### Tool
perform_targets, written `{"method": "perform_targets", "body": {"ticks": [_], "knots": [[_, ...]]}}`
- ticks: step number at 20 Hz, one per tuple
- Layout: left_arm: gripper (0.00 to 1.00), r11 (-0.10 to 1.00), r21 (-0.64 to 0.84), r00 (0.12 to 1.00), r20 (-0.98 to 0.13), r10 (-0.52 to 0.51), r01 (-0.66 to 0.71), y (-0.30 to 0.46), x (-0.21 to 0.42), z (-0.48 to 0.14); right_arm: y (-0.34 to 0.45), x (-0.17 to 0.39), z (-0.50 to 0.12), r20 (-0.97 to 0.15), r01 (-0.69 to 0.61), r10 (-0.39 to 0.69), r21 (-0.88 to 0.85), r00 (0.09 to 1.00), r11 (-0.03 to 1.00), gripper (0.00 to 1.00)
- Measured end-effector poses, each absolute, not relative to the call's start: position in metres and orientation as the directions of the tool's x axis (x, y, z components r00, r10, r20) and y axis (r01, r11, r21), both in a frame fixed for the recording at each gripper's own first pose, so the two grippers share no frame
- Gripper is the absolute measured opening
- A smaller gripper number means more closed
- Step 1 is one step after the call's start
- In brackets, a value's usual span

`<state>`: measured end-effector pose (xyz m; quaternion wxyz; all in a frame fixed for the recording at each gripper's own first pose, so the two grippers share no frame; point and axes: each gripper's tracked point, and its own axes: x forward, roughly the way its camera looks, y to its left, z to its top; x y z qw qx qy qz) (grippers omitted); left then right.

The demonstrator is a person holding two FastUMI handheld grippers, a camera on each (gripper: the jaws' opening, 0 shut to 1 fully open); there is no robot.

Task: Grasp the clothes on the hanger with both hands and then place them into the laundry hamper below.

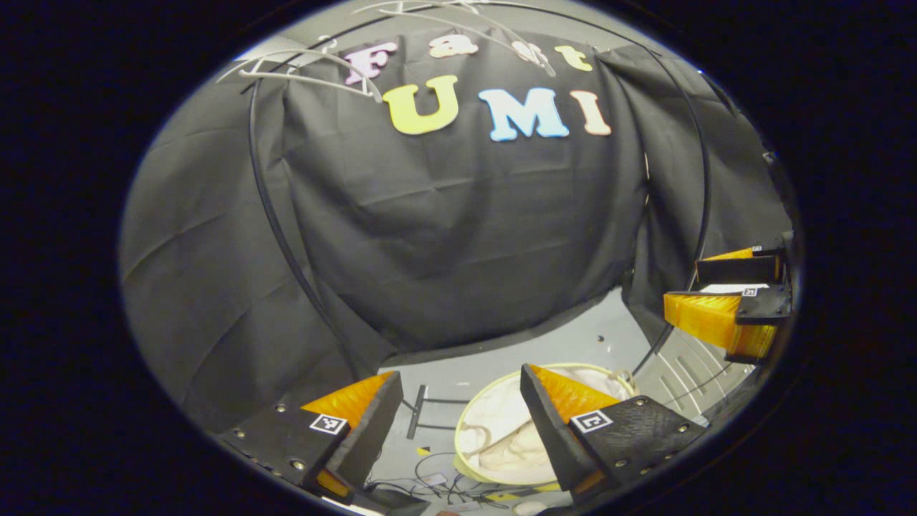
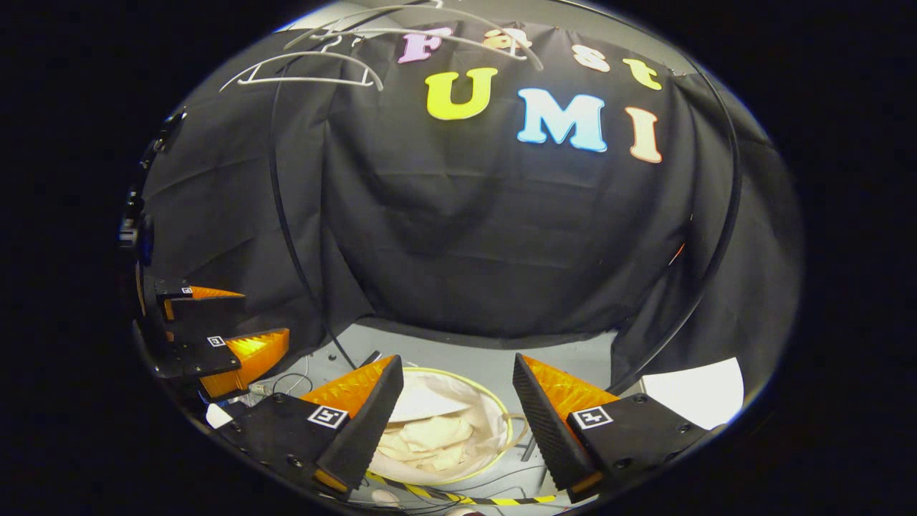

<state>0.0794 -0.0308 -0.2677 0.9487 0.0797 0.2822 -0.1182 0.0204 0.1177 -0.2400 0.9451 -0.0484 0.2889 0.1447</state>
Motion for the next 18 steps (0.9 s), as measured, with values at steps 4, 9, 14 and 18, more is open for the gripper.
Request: {"method": "perform_targets", "body": {"ticks": [4, 9, 14, 18], "knots": [[0.98, 0.974, 0.058, 0.885, -0.432, -0.175, 0.221, -0.032, 0.089, -0.190, 0.095, 0.025, -0.173, -0.440, -0.280, 0.243, -0.022, 0.865, 0.960, 0.97], [0.97, 0.975, 0.047, 0.946, -0.257, -0.197, 0.215, -0.048, 0.087, -0.084, 0.058, 0.027, -0.080, -0.269, -0.237, 0.213, -0.059, 0.939, 0.970, 0.96], [0.97, 0.976, 0.022, 0.968, -0.134, -0.212, 0.217, -0.058, 0.060, -0.007, 0.020, 0.006, -0.023, -0.165, -0.172, 0.162, -0.049, 0.973, 0.984, 0.96], [0.97, 0.978, 0.031, 0.977, -0.059, -0.203, 0.205, -0.052, 0.047, 0.038, -0.006, -0.018, 0.002, -0.119, -0.117, 0.111, -0.038, 0.987, 0.992, 0.96]]}}
